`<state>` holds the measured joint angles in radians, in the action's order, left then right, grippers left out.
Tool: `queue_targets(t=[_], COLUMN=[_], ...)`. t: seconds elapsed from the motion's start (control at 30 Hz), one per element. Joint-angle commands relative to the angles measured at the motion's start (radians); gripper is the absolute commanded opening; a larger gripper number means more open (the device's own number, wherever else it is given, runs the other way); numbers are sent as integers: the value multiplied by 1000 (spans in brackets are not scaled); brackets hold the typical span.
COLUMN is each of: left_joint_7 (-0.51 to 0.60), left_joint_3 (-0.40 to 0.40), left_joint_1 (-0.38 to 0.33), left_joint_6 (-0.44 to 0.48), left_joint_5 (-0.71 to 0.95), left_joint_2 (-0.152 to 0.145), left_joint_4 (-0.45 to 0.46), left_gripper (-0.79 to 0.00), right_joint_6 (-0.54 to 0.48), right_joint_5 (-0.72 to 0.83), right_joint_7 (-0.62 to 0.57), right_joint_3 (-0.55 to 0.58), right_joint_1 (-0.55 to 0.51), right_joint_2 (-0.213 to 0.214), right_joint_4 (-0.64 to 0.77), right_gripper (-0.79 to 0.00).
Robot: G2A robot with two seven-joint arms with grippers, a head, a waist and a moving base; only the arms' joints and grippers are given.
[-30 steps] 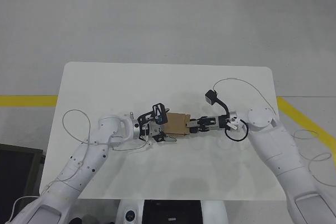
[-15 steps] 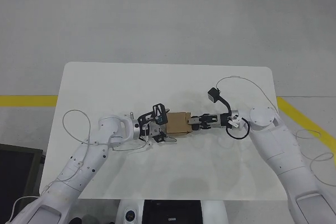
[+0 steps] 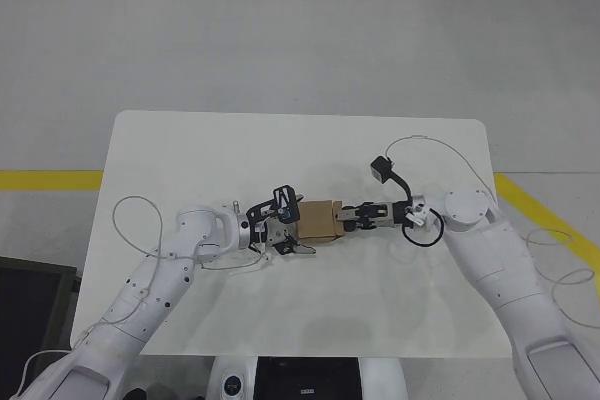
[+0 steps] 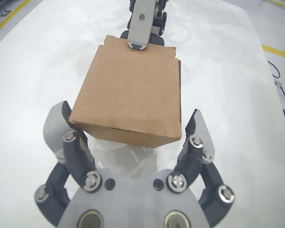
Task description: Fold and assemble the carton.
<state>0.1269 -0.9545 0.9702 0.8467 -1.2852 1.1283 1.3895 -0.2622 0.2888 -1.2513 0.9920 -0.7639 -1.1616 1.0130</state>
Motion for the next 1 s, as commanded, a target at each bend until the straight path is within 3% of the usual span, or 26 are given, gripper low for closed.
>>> queue_targets(t=[0.0,0.57,0.97], left_joint_7=[1,-1,-2], left_joint_3=[1,6,1], left_joint_1=[0,-7,-7], left_joint_6=[2,4,1], left_joint_5=[1,3,3], left_joint_2=[0,3,2], left_joint_4=[-1,-5,-11], left_gripper=[0,0,0], right_joint_6=[0,3,-29], right_joint_5=[0,-10,21], right_joint_7=[1,-7,-25], right_joint_3=[0,-44,11], right_joint_1=[1,34,3], right_joint_2=[0,-15,4], right_joint_4=[-1,5,31], right_gripper=[-640,-659,-576])
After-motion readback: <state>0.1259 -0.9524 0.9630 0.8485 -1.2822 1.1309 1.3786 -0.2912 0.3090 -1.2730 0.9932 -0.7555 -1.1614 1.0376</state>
